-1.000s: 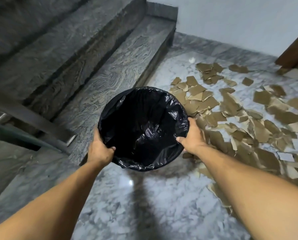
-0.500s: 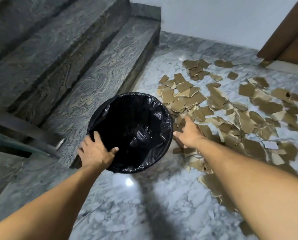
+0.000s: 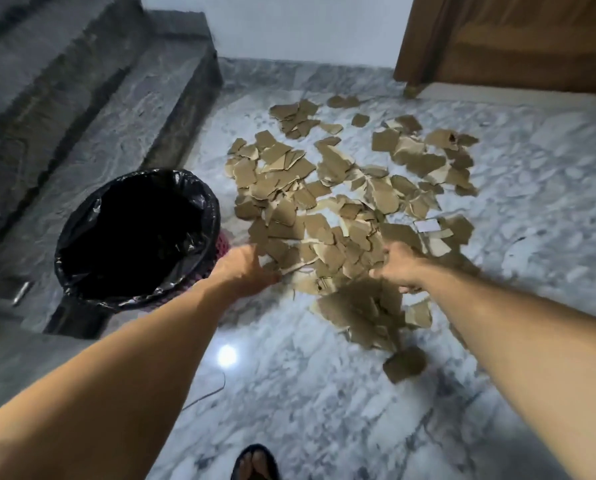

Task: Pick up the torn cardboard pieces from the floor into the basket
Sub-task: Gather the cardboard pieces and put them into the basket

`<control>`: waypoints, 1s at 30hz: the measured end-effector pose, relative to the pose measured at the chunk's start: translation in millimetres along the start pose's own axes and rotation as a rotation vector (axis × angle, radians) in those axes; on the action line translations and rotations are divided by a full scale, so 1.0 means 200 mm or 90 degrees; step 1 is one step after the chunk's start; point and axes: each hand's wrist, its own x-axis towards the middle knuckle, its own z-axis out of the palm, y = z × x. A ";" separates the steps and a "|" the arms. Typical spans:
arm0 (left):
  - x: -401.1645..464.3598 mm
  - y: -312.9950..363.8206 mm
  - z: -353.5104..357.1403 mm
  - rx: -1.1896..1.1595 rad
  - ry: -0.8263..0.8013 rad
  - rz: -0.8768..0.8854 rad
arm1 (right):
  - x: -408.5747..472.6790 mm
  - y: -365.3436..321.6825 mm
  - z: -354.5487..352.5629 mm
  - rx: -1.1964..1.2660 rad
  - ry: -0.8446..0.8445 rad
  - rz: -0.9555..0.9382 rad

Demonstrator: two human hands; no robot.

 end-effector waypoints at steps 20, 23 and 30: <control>0.76 0.32 1.58 0.462 -0.114 0.360 | 0.59 1.32 0.83 -0.399 -0.041 -0.205; 0.81 0.32 1.64 0.498 -0.105 0.370 | 0.61 1.33 0.82 -0.428 -0.045 -0.232; 0.86 0.32 1.64 0.362 -0.072 0.362 | 0.64 1.31 0.61 -0.349 -0.045 -0.149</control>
